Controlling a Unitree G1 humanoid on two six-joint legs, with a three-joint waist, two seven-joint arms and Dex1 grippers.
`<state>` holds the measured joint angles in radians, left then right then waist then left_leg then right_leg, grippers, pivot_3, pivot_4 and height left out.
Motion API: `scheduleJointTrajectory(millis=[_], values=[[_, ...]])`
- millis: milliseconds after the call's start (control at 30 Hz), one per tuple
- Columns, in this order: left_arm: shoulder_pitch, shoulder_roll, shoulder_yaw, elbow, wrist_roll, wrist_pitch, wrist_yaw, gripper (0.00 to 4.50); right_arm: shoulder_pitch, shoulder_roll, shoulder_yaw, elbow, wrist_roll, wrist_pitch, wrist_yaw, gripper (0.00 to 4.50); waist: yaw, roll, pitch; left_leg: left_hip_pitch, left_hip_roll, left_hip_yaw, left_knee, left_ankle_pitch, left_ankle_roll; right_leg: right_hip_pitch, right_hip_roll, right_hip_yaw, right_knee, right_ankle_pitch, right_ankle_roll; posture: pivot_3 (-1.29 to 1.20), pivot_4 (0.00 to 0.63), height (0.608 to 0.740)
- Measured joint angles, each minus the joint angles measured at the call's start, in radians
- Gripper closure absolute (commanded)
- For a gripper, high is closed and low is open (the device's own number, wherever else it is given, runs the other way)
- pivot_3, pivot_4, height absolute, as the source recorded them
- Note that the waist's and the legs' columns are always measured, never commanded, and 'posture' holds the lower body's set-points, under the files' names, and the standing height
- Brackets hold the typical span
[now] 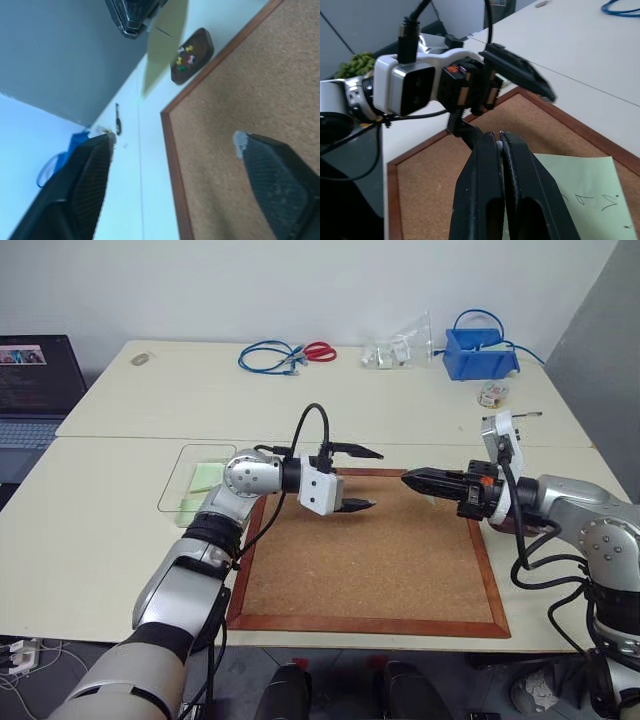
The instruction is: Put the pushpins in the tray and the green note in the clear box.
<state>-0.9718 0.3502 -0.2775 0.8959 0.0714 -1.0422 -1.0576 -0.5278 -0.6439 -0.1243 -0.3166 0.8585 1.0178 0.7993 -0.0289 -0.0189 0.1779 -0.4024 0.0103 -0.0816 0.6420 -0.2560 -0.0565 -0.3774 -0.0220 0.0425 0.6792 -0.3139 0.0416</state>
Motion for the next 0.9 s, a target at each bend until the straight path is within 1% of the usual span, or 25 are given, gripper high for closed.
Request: scheduleJointTrajectory(millis=[133, 400, 467, 533, 567, 667, 900], values=[[-0.012, -0.017, -0.003, 0.021, 0.001, -0.036, 0.0, 0.01, -0.003, 0.018, 0.025, 0.0, 0.008, 0.009, -0.001, 4.5, -0.001, 0.0, 0.001, -0.001, 0.0, 0.0, 0.0, 0.0, 0.0, -0.001, 0.0, 0.0, 0.001, 0.0, 0.0, 0.0, 0.15, 0.74], [-0.016, -0.045, -0.026, 0.015, -0.024, -0.036, -0.025, 0.01, -0.018, 0.039, 0.054, 0.0, 0.008, 0.01, -0.002, 4.5, -0.001, 0.0, 0.001, -0.001, 0.0, 0.0, 0.001, 0.0, 0.0, -0.001, 0.0, 0.0, 0.001, 0.0, 0.0, 0.0, 0.15, 0.74], [-0.015, -0.045, -0.035, 0.013, -0.037, -0.035, -0.047, 0.36, -0.019, 0.04, 0.063, 0.0, 0.008, 0.01, -0.002, 4.5, -0.001, 0.0, 0.001, -0.001, 0.0, 0.0, 0.001, 0.0, 0.0, -0.001, 0.0, 0.0, 0.001, 0.0, 0.0, 0.0, 0.15, 0.74], [-0.015, -0.044, -0.041, 0.01, -0.057, -0.034, -0.073, 0.61, -0.02, 0.04, 0.068, 0.0, 0.008, 0.01, -0.002, 4.5, -0.001, 0.0, 0.001, -0.001, 0.0, 0.0, 0.001, 0.0, 0.0, -0.001, 0.0, 0.0, 0.001, 0.0, 0.0, 0.0, 0.15, 0.74], [-0.015, -0.041, -0.046, 0.01, -0.065, -0.038, -0.085, 0.89, -0.022, 0.039, 0.068, 0.0, 0.008, 0.01, -0.002, 4.5, -0.001, 0.0, 0.001, -0.001, 0.0, 0.0, 0.001, 0.0, 0.0, -0.001, 0.0, 0.0, 0.001, 0.0, 0.0, 0.0, 0.15, 0.74], [-0.013, -0.033, -0.063, 0.005, -0.075, -0.064, -0.113, 1.43, -0.024, 0.037, 0.068, 0.0, 0.008, 0.009, 0.001, 4.5, -0.001, 0.0, 0.001, -0.001, 0.0, 0.0, 0.001, 0.0, 0.0, -0.001, 0.0, 0.0, 0.001, 0.0, 0.0, 0.0, 0.15, 0.74], [-0.013, -0.039, -0.064, 0.006, -0.078, -0.074, -0.113, 2.73, -0.033, 0.036, 0.069, 0.006, 0.008, 0.009, 0.006, 4.5, -0.002, 0.0, 0.001, 0.0, 0.0, 0.0, 0.002, 0.0, 0.0, -0.001, 0.0, 0.0, 0.002, 0.0, 0.0, 0.0, 0.15, 0.74]])
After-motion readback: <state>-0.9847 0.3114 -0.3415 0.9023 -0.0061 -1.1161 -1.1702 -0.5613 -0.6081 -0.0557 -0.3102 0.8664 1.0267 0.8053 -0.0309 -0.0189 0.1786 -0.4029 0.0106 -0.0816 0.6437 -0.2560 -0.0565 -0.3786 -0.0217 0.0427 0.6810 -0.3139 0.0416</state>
